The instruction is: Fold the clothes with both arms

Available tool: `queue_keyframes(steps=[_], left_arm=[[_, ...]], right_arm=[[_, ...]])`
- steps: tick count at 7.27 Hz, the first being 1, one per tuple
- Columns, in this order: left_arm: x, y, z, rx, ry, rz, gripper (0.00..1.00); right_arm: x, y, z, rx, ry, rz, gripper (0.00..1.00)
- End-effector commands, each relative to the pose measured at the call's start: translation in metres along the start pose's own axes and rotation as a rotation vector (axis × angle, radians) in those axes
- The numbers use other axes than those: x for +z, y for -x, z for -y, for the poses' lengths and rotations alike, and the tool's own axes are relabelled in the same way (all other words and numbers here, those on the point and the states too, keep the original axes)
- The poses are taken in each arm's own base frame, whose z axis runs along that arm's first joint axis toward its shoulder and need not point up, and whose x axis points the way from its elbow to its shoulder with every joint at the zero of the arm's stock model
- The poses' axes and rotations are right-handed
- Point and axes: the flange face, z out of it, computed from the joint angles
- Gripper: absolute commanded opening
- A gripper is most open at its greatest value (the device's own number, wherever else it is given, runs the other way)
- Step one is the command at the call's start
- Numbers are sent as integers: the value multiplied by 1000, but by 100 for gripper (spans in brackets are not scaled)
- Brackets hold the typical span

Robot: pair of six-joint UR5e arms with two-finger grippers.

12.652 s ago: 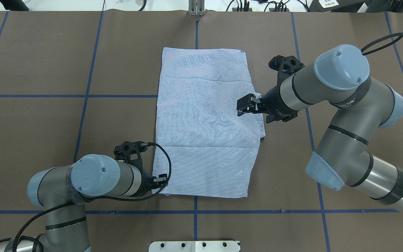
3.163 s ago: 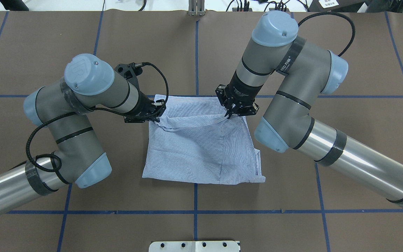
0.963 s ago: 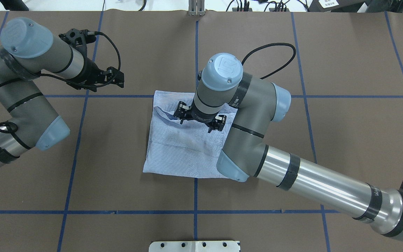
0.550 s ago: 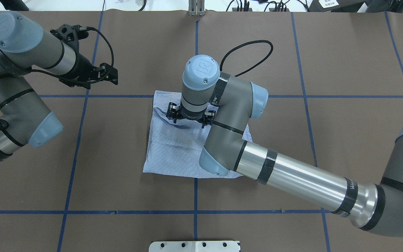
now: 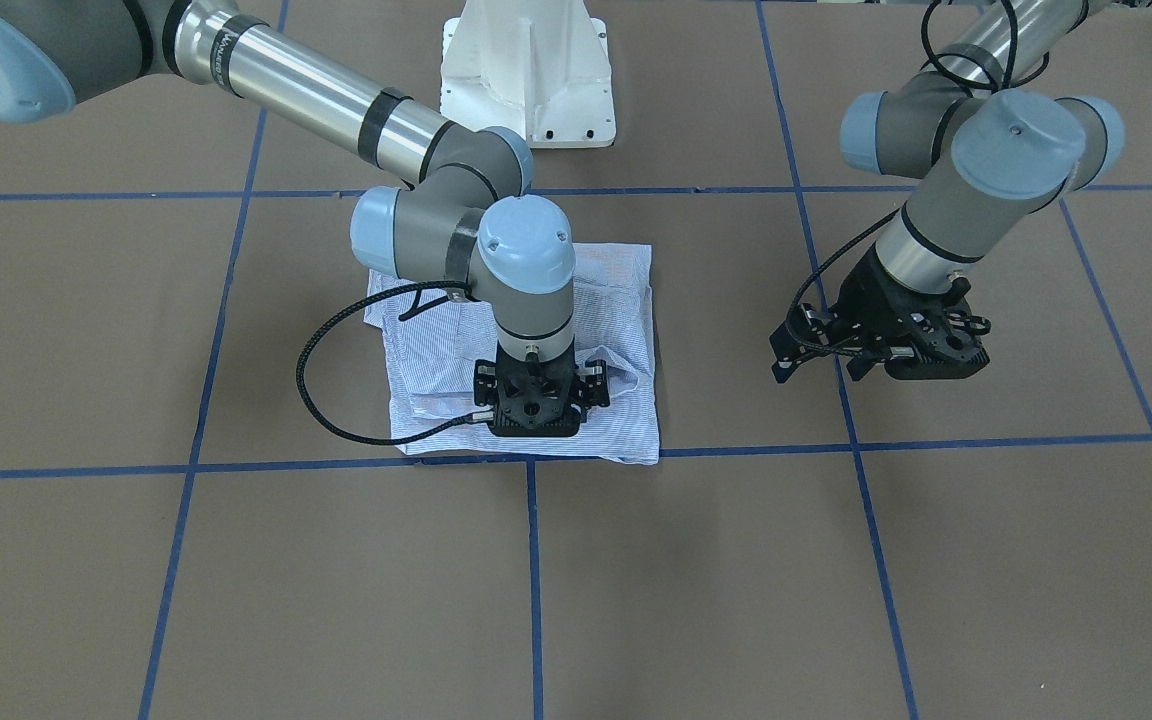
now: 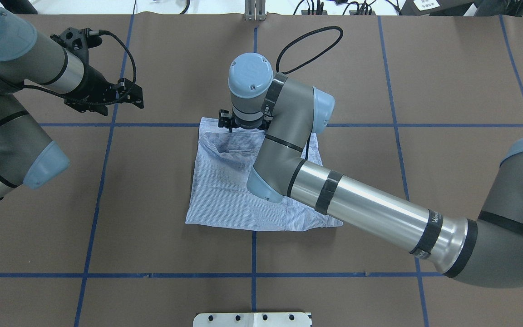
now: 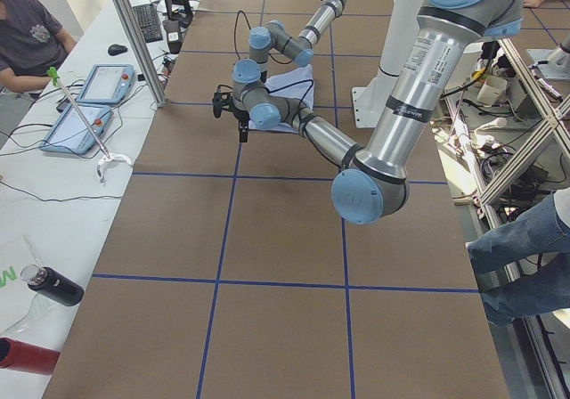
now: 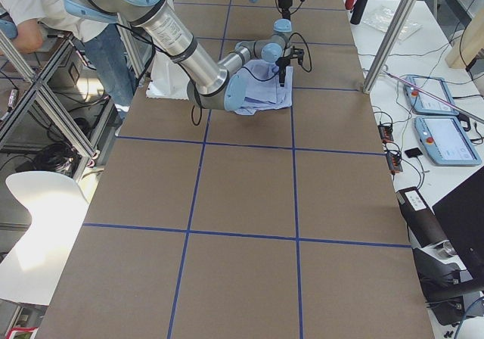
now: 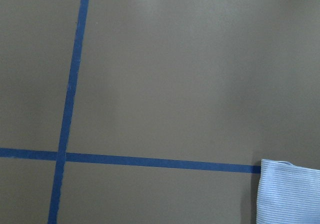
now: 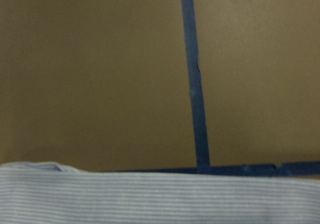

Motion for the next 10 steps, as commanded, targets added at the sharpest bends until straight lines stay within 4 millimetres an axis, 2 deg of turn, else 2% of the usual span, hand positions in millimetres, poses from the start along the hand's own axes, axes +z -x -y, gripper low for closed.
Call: queue_keyframes(steps=[1,2,3,4,5,6,7,8,9,10], left_arm=[[-7,-2,0,-5,-3,5,99],[-6,0,1,-1,-9,6,99],[-14,9,7,4,-18,5,99],[-35,37,24,124,-53,25,99],[-57,80,40,196,-64,47,99],[-91,144,61,276,-80,78,99],[-131,221,75,358,-102,120,99],[-152,286,80,391,-104,174,99],[-162,346,81,449,-84,228,99],[-170,394,75,392,-65,253,100]], right_arm=[[-23,12,32,-5,-70,37,100],[-36,5,49,-38,-82,30,100],[-57,-15,75,-14,-63,-7,100],[-94,-51,114,-32,-10,-21,100],[-125,-107,146,-60,13,-27,100],[-147,-180,180,-77,53,-20,100],[-171,-275,205,-124,73,-11,100],[-186,-372,205,-214,70,-14,100],[-201,-467,195,-253,52,-42,100],[-205,-561,168,-295,64,-73,100]])
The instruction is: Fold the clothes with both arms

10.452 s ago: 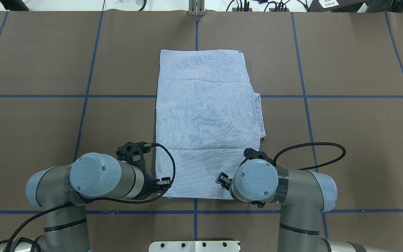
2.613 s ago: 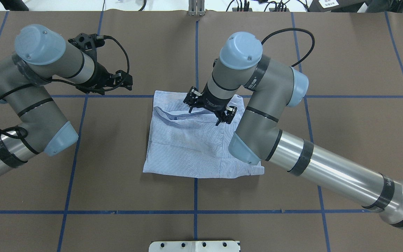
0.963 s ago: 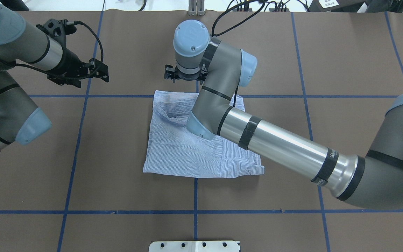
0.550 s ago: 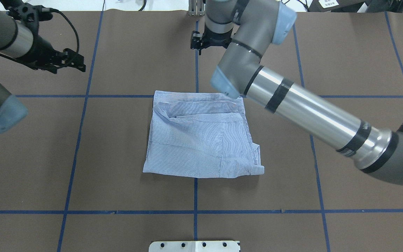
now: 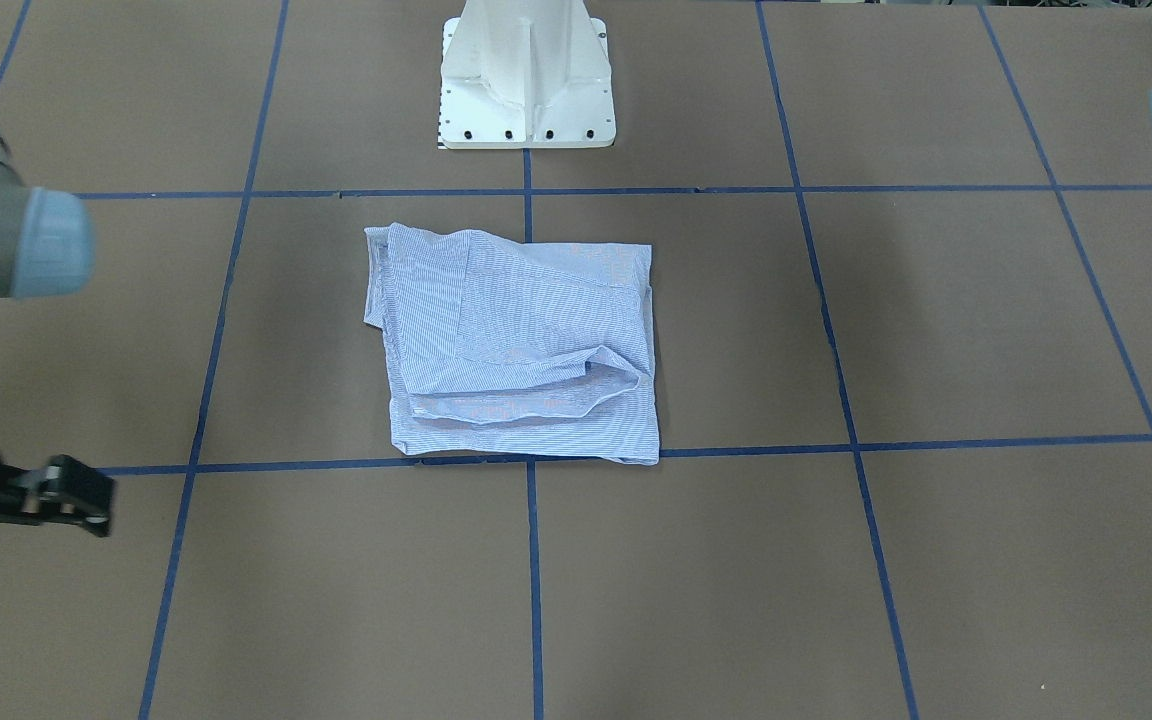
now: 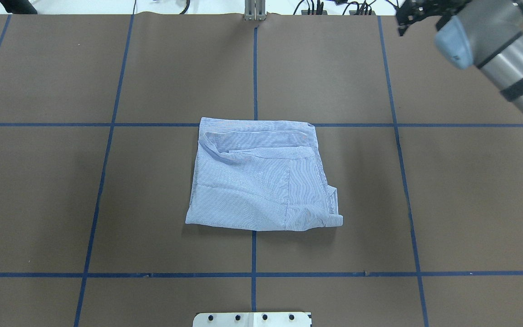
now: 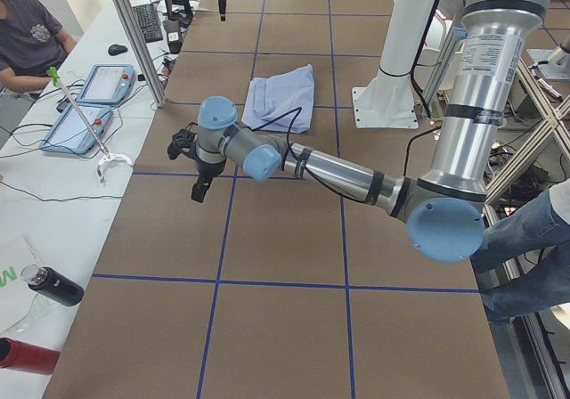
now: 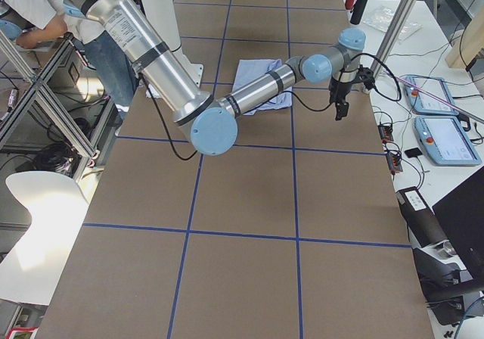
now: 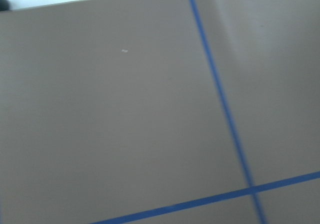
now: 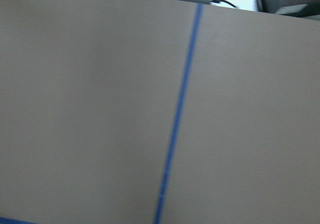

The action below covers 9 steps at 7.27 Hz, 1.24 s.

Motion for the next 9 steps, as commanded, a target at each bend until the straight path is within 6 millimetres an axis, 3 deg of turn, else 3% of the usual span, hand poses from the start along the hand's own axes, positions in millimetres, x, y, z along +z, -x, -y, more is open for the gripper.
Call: queue_keyframes(steps=[1,2,3,4,5,6,7,8,9], left_arm=[[13,84,-46,-48,68,50,100],[28,99,-65,-60,86,53,100],[26,104,-65,-34,45,86,100],[25,108,-64,-12,16,126,100],[27,111,-72,-6,7,125,100],[30,115,-83,-15,19,129,100],[26,112,-74,-12,8,130,100],[27,114,-81,-13,18,129,100],[29,123,-101,-44,51,133,100]], right_arm=[[5,-189,-108,-142,52,-54,100],[7,-259,-157,-177,79,-67,100],[4,-292,-182,-145,84,-61,100],[-4,-311,-195,-106,74,-54,100],[7,-321,-215,-82,97,-49,100],[9,-323,-219,-78,101,-44,100],[21,-331,-236,-53,123,-27,100],[26,-335,-249,-43,134,-11,100],[29,-337,-262,-37,142,-10,100]])
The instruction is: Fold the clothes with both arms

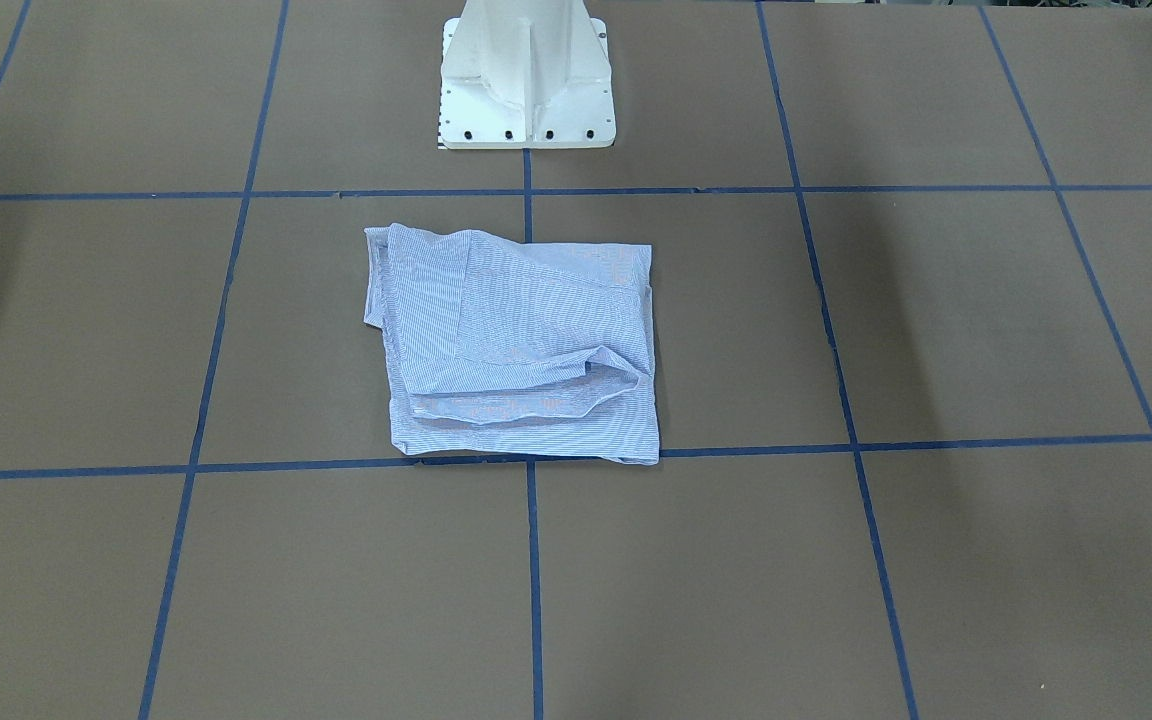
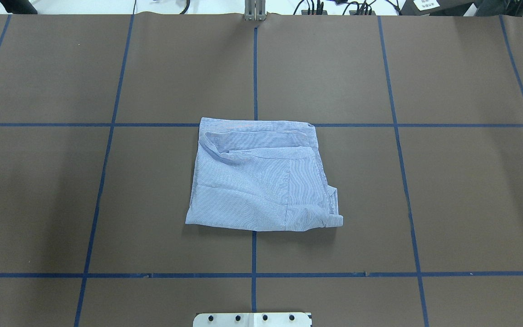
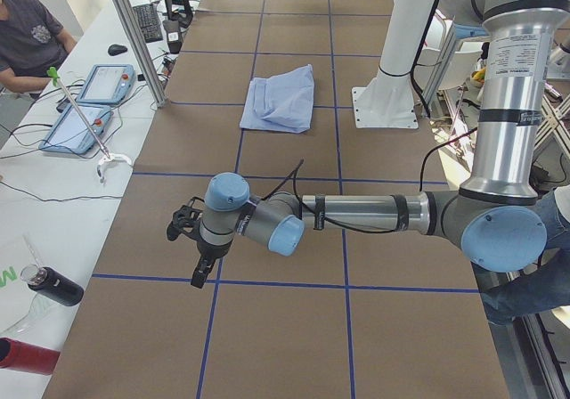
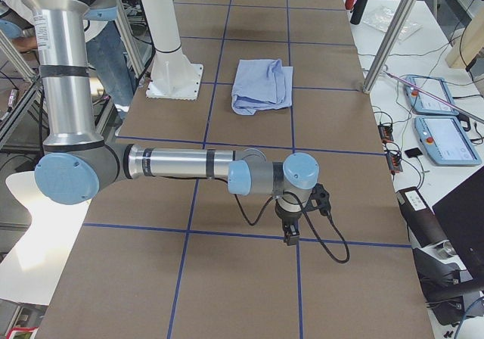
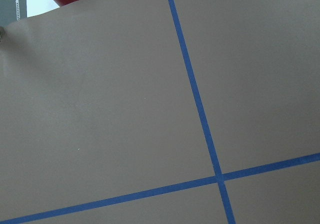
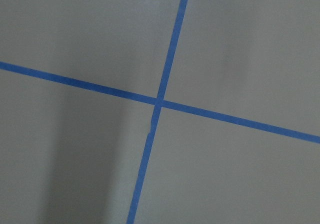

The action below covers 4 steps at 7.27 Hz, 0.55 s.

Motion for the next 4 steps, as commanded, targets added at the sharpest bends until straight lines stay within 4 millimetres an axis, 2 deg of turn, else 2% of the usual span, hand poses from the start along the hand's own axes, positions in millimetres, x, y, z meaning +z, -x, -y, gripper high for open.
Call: queue_keyframes(steps=[1,4], left_arm=[[-5,3,-32,-47,63,1,100],[-46,-25,-49,-101,284,1,100]], right_arm=[[10,-5,-22,13,17,6,100],[9,-5,-22,33,17,3,100]])
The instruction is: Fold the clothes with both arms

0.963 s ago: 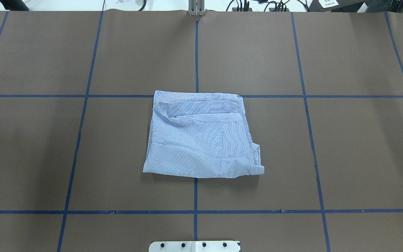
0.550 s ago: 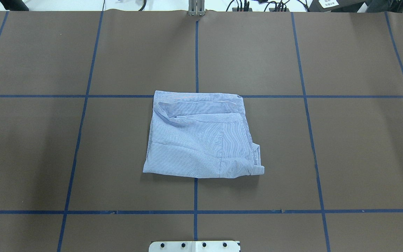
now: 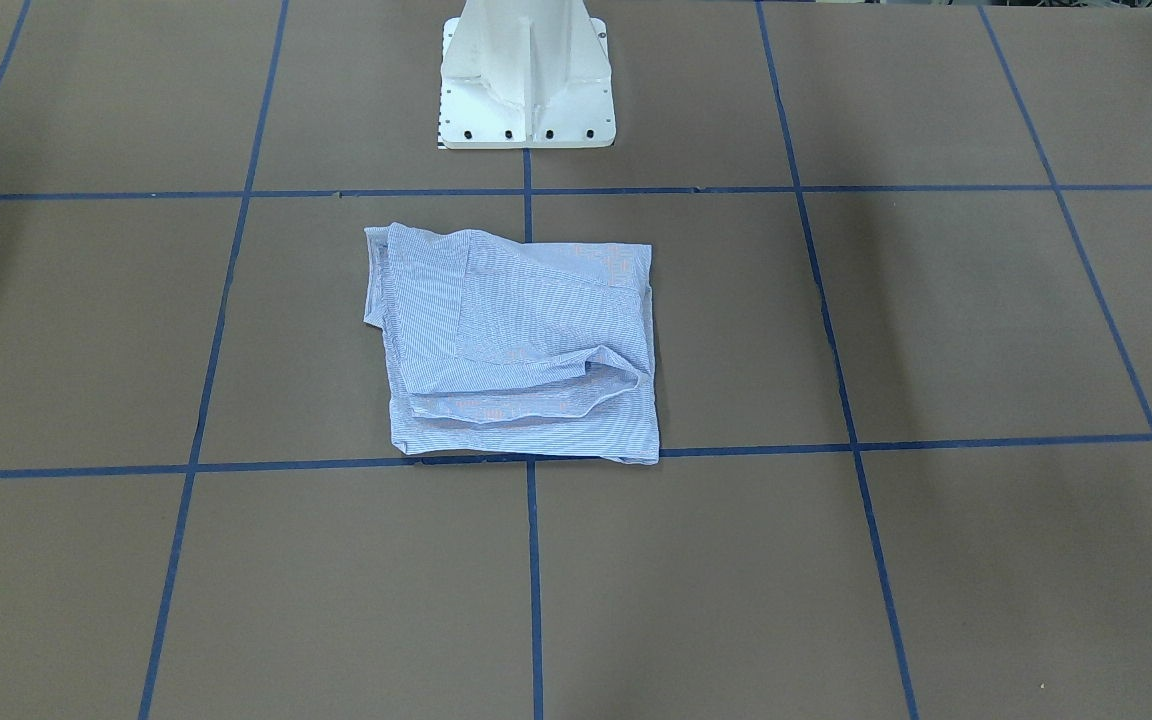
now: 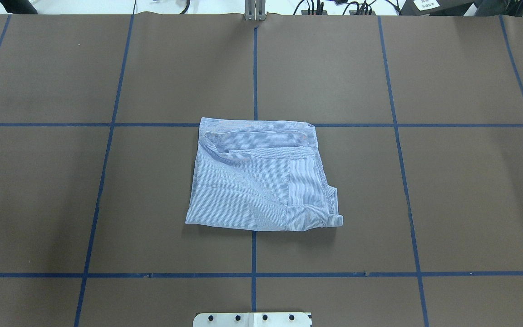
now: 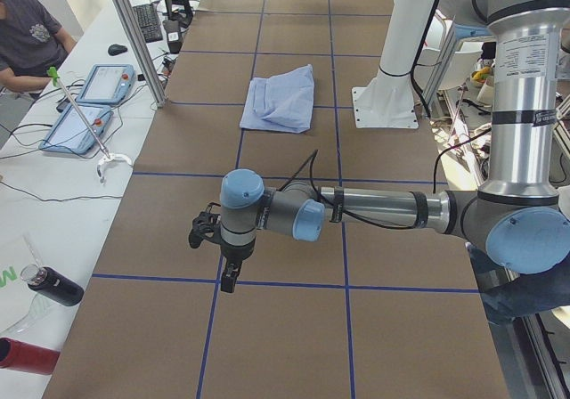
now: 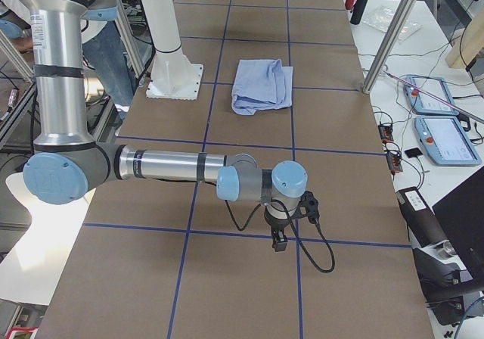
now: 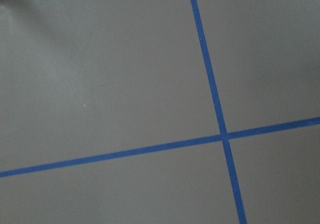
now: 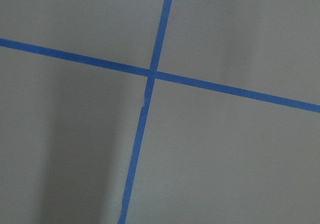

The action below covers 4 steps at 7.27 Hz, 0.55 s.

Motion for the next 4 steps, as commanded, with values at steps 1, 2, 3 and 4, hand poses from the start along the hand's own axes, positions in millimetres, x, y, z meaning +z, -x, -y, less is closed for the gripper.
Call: queue_keyframes(steps=[1,2,3,4], left_arm=[[-12,-9,-12,-45,114,-4,100],[-9,-9,-9,-44,116,-5,100],[-10,-12,-8,-48,115,-34,100],[-10,-20,-13,-57,117,-115,100]], right_arm=[[-1,2,0,10,-3,13,100],[1,2,-1,22,3,25,100],[1,7,-1,33,-5,76,100],[-1,9,2,104,-8,88,100]])
